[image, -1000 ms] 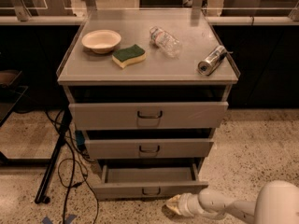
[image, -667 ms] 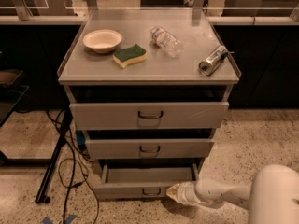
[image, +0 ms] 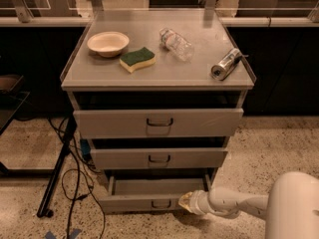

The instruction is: Close bottom drawer

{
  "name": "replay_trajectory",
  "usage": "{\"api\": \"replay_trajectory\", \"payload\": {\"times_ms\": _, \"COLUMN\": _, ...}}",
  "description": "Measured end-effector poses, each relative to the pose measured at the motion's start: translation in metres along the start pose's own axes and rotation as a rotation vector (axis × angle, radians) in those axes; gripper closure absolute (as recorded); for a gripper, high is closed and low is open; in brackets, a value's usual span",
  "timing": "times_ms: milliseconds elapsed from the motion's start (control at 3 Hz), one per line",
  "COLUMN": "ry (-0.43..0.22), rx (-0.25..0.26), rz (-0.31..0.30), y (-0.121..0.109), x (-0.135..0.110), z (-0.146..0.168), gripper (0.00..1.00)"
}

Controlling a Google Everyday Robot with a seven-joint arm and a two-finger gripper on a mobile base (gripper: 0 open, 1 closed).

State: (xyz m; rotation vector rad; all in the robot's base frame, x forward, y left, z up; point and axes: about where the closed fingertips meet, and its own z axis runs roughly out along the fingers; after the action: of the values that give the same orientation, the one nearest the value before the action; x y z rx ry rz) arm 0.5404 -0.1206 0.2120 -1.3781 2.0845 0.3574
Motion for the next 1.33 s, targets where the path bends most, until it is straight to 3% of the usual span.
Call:
{"api": "replay_trajectory", "payload": {"times_ms": 333, "ry": 0.000, "rx": 0.000, "rz": 0.000, "y": 0.0000, "x": 0.0000, "z": 0.0000, "gripper": 0.31}}
{"api": "replay_trajectory", "payload": {"times_ms": 667, "ry": 0.000, "rx": 0.000, "rz": 0.000, "y": 0.0001, "x": 0.0000, "z": 0.0000, "gripper": 0.00}}
{"api": "replay_trajectory", "payload": {"times_ms": 1000, "ry": 0.000, "rx": 0.000, "rz": 0.000, "y": 0.0001, "x": 0.0000, "z": 0.0001, "gripper": 0.00}}
{"api": "replay_trajectory", "payload": {"times_ms": 1333, "ry": 0.000, "rx": 0.000, "rz": 0.000, "y": 0.0001, "x": 0.0000, "z": 0.0001, "gripper": 0.19}}
